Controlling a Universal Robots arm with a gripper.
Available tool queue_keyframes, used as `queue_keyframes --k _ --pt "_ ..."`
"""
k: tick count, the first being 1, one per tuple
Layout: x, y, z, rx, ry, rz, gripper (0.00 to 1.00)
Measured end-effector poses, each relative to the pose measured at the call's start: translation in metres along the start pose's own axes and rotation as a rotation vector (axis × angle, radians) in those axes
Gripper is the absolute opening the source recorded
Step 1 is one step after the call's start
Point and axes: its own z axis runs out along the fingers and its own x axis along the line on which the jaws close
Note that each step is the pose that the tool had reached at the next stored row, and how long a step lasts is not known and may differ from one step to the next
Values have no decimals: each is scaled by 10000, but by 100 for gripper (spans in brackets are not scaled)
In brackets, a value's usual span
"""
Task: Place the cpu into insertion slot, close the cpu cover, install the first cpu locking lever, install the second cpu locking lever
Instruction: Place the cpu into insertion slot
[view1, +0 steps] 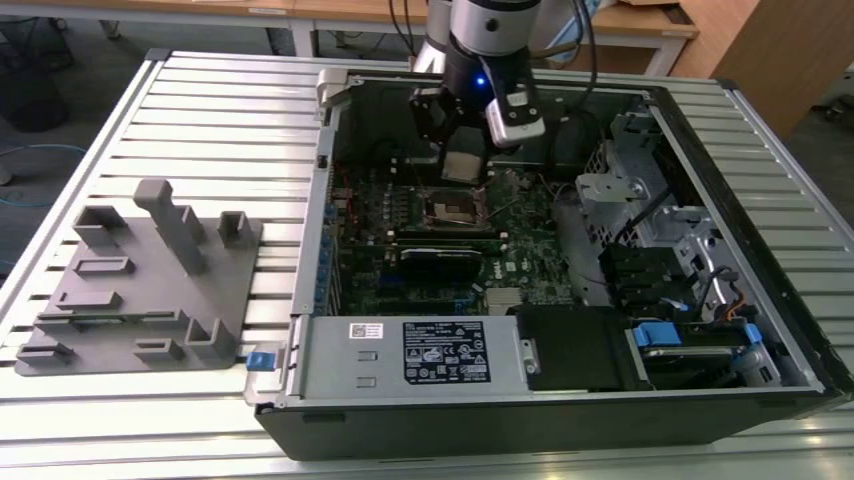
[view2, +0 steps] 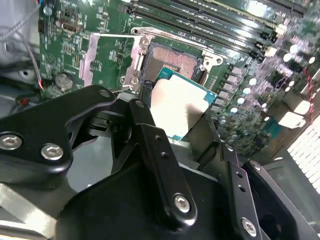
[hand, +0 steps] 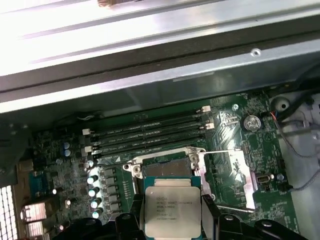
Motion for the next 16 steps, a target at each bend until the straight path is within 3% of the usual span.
queue_keyframes --k 16 --pt "0 -3 26 -3 -263 2910 54"
